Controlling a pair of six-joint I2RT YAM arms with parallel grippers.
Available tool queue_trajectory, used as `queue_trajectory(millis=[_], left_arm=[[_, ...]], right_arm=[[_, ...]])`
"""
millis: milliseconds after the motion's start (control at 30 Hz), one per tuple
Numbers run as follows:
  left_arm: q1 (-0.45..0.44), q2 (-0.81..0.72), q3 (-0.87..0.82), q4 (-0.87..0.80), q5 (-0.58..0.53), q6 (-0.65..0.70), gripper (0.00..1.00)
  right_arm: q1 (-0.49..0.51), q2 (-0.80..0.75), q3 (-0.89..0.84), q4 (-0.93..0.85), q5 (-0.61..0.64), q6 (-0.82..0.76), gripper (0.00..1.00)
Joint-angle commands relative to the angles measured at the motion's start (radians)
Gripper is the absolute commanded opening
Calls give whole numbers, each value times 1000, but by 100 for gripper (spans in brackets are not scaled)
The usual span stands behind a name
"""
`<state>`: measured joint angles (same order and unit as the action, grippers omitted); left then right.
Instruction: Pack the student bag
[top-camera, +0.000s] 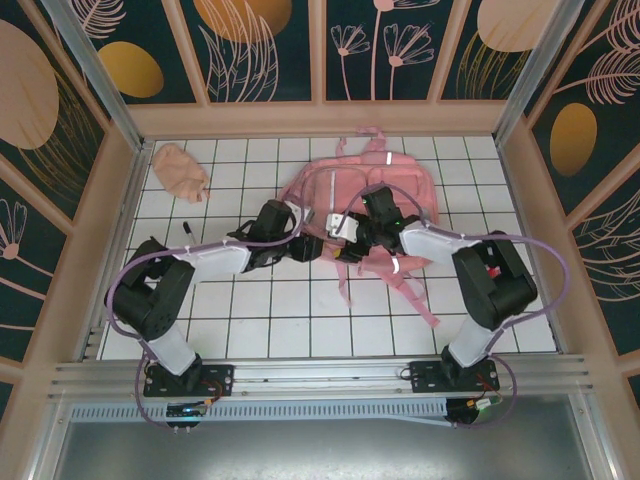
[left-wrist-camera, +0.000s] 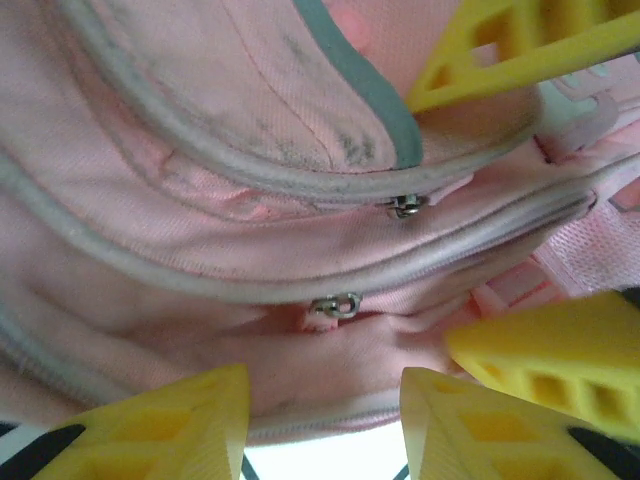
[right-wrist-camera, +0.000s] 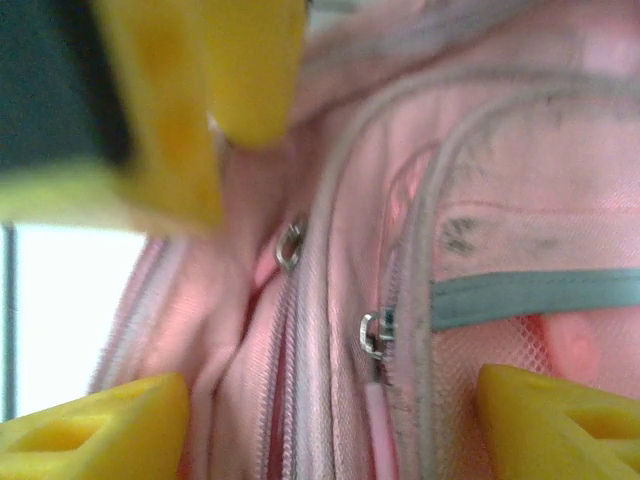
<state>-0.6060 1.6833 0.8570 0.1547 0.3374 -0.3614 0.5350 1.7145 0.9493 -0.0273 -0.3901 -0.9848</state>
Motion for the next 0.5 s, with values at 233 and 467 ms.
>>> queue_trajectory(millis=[233,467], left_arm=[[34,-53,-12,36,84,38,44],[43,-23,64,24,182,130,46]], right_arm=[[25,-11,-5,88,83,31,0],[-40,-141,-40,120,-199,105,0]])
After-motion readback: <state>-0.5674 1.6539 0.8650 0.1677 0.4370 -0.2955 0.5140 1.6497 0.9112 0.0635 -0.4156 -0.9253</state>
